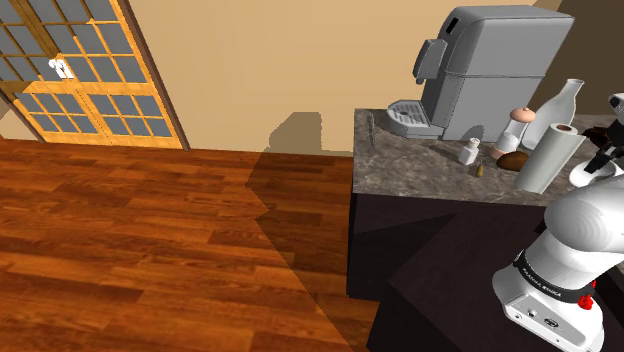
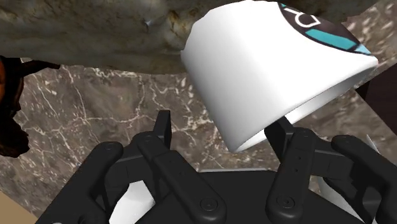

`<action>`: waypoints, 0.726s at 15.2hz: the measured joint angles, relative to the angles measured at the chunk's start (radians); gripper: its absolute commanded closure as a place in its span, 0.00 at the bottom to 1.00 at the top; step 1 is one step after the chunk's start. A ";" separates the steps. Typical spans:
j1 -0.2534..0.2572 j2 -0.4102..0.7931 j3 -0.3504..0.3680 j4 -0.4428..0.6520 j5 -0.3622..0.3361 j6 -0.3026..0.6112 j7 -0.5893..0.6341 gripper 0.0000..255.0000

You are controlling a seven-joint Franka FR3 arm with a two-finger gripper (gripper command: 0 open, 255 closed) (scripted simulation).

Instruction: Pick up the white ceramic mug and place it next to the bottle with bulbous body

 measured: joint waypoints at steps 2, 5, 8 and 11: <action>0.000 0.000 0.000 0.000 0.000 0.000 0.000 0.00; -0.008 -0.011 0.021 0.002 0.016 -0.016 -0.008 0.00; -0.037 -0.057 0.117 0.014 0.094 -0.094 -0.036 0.00; -0.051 -0.077 0.152 0.015 0.121 -0.124 -0.047 0.00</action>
